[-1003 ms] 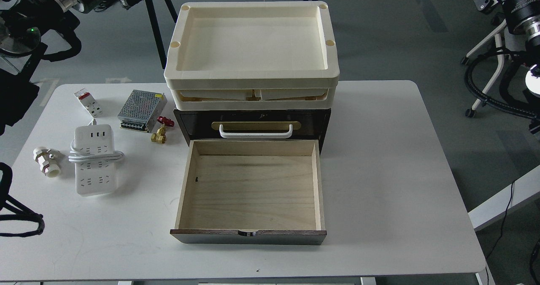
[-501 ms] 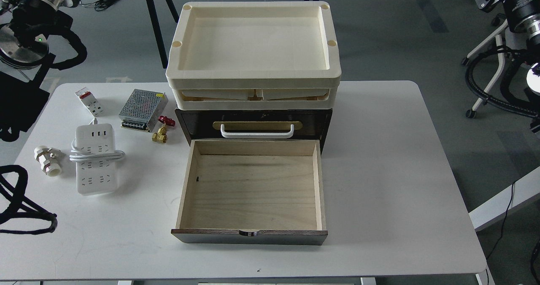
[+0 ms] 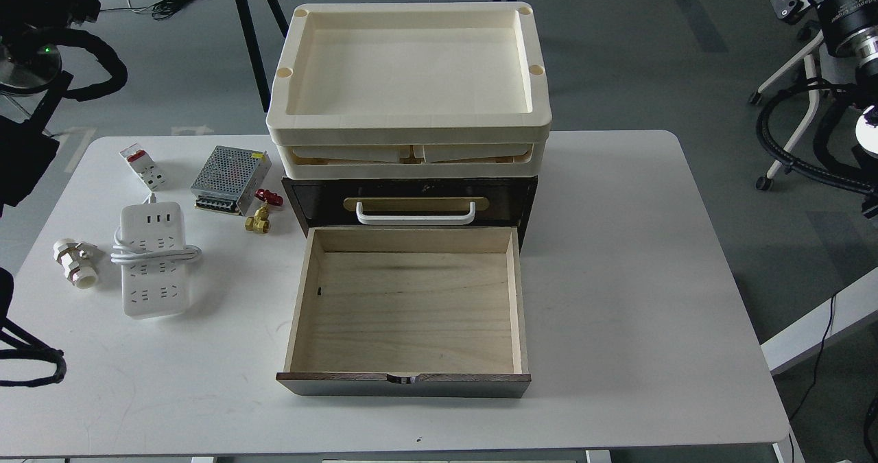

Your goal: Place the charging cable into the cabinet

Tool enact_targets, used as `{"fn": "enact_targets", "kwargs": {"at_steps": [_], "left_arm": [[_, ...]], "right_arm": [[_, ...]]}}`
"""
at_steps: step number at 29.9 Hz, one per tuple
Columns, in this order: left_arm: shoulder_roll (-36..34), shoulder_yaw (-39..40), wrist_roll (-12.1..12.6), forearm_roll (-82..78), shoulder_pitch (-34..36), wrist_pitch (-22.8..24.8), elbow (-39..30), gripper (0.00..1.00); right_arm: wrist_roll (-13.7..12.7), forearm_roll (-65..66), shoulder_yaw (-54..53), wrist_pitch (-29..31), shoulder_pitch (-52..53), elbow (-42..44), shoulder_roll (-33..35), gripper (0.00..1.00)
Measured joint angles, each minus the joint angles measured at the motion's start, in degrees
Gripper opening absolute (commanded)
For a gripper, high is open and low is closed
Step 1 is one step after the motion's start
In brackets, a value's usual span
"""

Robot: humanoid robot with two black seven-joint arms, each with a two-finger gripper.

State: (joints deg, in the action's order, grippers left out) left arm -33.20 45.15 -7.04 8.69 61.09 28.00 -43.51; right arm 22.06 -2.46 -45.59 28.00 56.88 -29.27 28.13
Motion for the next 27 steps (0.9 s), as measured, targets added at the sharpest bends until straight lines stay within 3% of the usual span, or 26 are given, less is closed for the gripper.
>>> {"fn": "enact_targets", "kwargs": {"at_steps": [9, 14, 19, 27], "left_arm": [[-21.90, -18.70, 0.45, -1.86, 11.06, 0.03, -25.32, 1.00], [-28.62, -24.22, 0.12, -5.70, 13.11, 0.00, -27.76, 1.00], [-36.55, -25.41, -1.55, -20.66, 13.10, 0.00, -29.57, 1.00], [-50.73, -29.10, -3.46, -50.04, 12.52, 0.01, -42.24, 1.00]], "right_arm": [[0.00, 0.06, -0.13, 0.00, -2.32, 0.16, 0.26, 0.99], [0.07, 0.04, -0.33, 0.00, -2.61, 0.18, 0.26, 0.99], [0.11, 0.00, -0.78, 0.00, -2.60, 0.12, 0.26, 0.99], [0.13, 0.00, -1.31, 0.00, -2.57, 0.10, 0.95, 0.99]]}}
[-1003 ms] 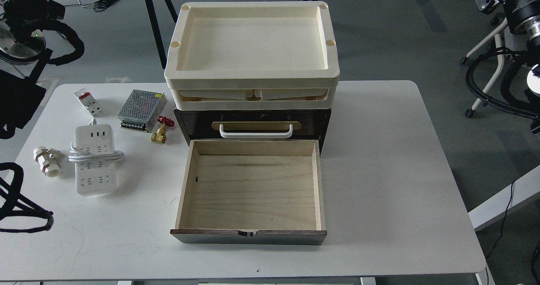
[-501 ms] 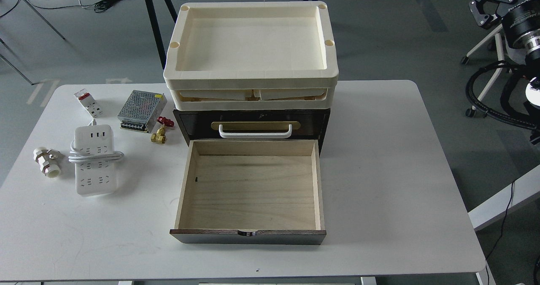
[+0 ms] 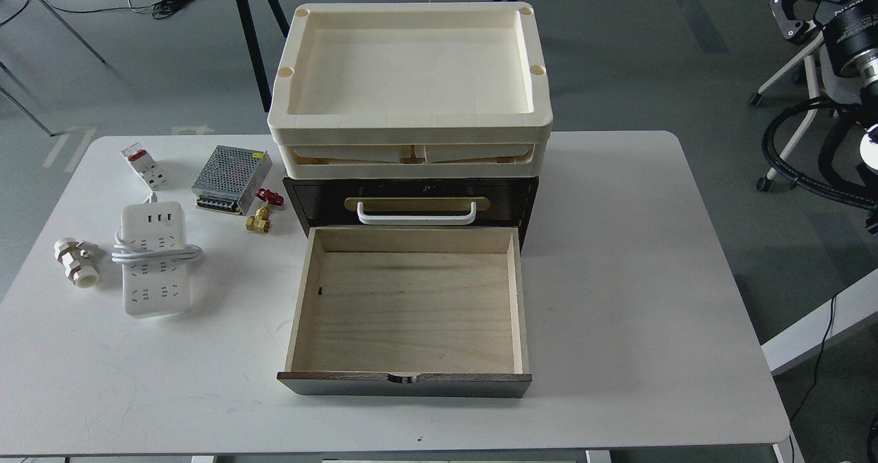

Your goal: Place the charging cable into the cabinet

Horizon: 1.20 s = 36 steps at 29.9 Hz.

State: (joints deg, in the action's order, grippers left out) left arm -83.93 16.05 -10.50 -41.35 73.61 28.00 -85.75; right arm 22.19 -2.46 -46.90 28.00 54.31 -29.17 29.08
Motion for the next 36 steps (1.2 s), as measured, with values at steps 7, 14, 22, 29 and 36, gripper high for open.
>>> {"fn": "enact_targets", "kwargs": {"at_steps": [7, 14, 22, 29, 36], "left_arm": [[-2.35, -13.05, -1.59, -19.02, -0.16, -3.43, -7.34, 1.00], [1.53, -24.61, -3.97, -41.54, -3.83, -16.58, -5.84, 1.00], [5.70, -26.97, -4.36, -51.64, -11.76, -25.99, -1.14, 1.00], [12.43, -27.87, -6.31, -52.24, -18.11, -30.97, 6.42, 0.98], [16.89, -27.69, -17.07, -57.89, -19.00, -32.30, 14.99, 1.00]], "right_arm": [[0.04, 0.00, -0.04, 0.00, -0.15, 0.05, 1.34, 0.99], [0.06, 0.00, -0.02, 0.00, -0.79, 0.08, 2.43, 0.99], [0.06, 0.00, 0.07, 0.00, -1.44, 0.08, 2.47, 0.99], [0.06, 0.06, 0.10, 0.00, -1.70, 0.10, 2.40, 0.99], [0.06, 0.09, 0.17, 0.00, -2.81, 0.10, 2.41, 0.99]]}}
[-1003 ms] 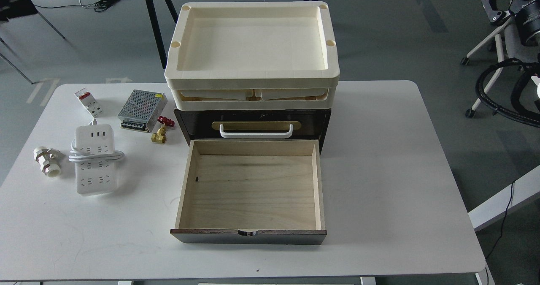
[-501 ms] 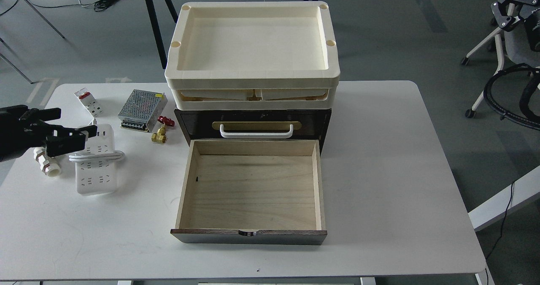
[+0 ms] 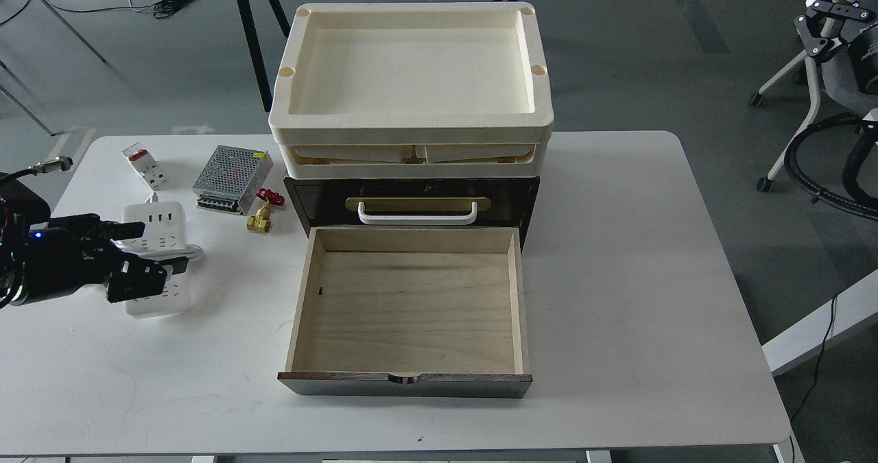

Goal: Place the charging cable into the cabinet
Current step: 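Reach the left gripper toward the white power strip with coiled cable, then close the left gripper on the power strip and its cable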

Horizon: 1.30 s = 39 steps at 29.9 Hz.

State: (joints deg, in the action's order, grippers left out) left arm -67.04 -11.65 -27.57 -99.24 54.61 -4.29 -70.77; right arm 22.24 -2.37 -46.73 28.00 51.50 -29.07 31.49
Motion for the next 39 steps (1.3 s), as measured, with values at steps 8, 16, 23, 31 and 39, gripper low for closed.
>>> {"fn": "enact_targets", "kwargs": {"at_steps": [8, 16, 23, 31, 39], "left_arm": [[8.17, 0.16, -0.43, -0.83, 0.55, 2.07, 8.73, 1.00], [15.82, -0.51, -0.45, -0.96, -0.28, 3.57, 21.10, 1.00], [19.16, -4.45, -0.45, -2.62, -0.38, 3.59, 29.54, 1.00], [20.63, -6.62, -0.44, -3.12, -0.46, 3.32, 32.59, 1.00], [21.19, -6.63, -0.43, -3.15, -0.46, 3.25, 32.62, 0.96]], "right_arm": [[0.00, 0.00, 0.06, 0.00, -0.33, -0.03, 0.00, 0.99], [0.00, 0.00, 0.14, 0.00, -0.74, -0.03, -0.01, 0.99], [0.00, 0.00, 0.09, 0.00, -1.22, -0.01, -0.02, 0.99], [0.00, 0.00, 0.06, 0.00, -1.63, 0.06, -0.02, 0.99], [-0.01, 0.00, -0.02, 0.00, -2.32, 0.07, -0.02, 0.99]]}}
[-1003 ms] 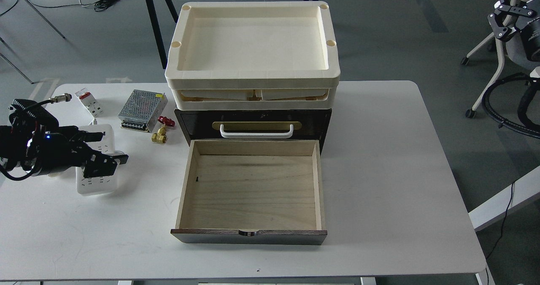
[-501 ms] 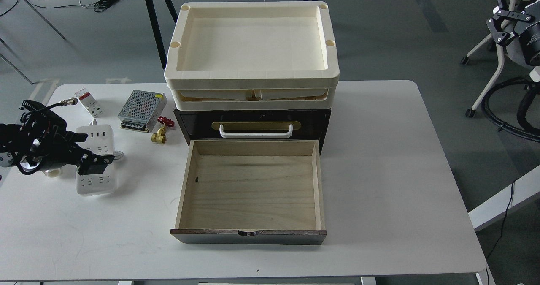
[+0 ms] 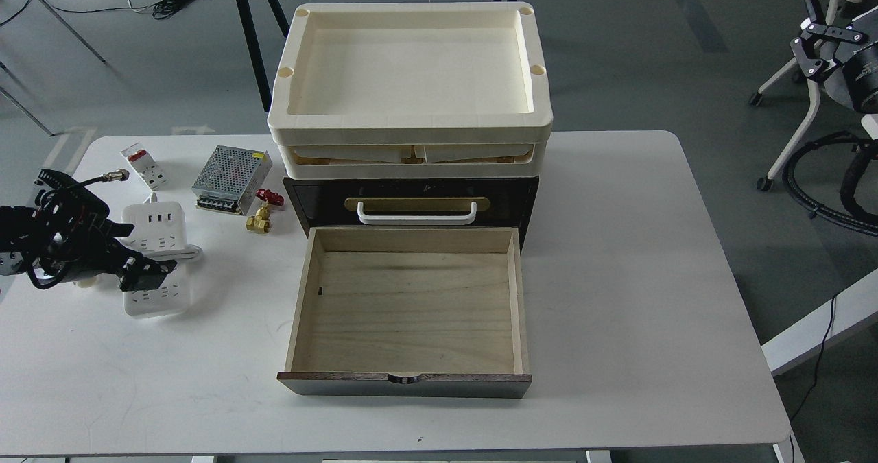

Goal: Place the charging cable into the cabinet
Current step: 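Close the left gripper on the power strip and its cable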

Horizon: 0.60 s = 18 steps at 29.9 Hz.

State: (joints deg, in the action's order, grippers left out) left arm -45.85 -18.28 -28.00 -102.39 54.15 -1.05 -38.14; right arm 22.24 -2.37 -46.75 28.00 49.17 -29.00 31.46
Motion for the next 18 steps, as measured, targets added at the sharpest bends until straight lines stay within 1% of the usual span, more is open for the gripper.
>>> {"fn": "enact_targets", "kwargs": {"at_steps": [8, 11, 13, 18], "left_arm": [[1.41, -0.09, 0.00, -0.36, 0.01, -0.02, 0.23, 0.88], [1.92, -0.09, 0.00, -0.51, 0.02, -0.02, 0.45, 0.83], [2.23, -0.09, 0.00, -0.54, 0.02, -0.02, 1.05, 0.77], [3.10, -0.27, 0.00, -1.32, -0.18, -0.08, 2.84, 0.73]], "right_arm": [[0.00, 0.00, -0.01, 0.00, -0.21, 0.09, 0.02, 0.99], [0.00, 0.00, -0.05, 0.00, -0.40, 0.09, 0.06, 0.99], [0.00, 0.00, -0.08, 0.00, -0.45, 0.09, 0.07, 0.99], [0.00, 0.00, -0.10, 0.00, -0.55, 0.09, 0.08, 0.99]]}}
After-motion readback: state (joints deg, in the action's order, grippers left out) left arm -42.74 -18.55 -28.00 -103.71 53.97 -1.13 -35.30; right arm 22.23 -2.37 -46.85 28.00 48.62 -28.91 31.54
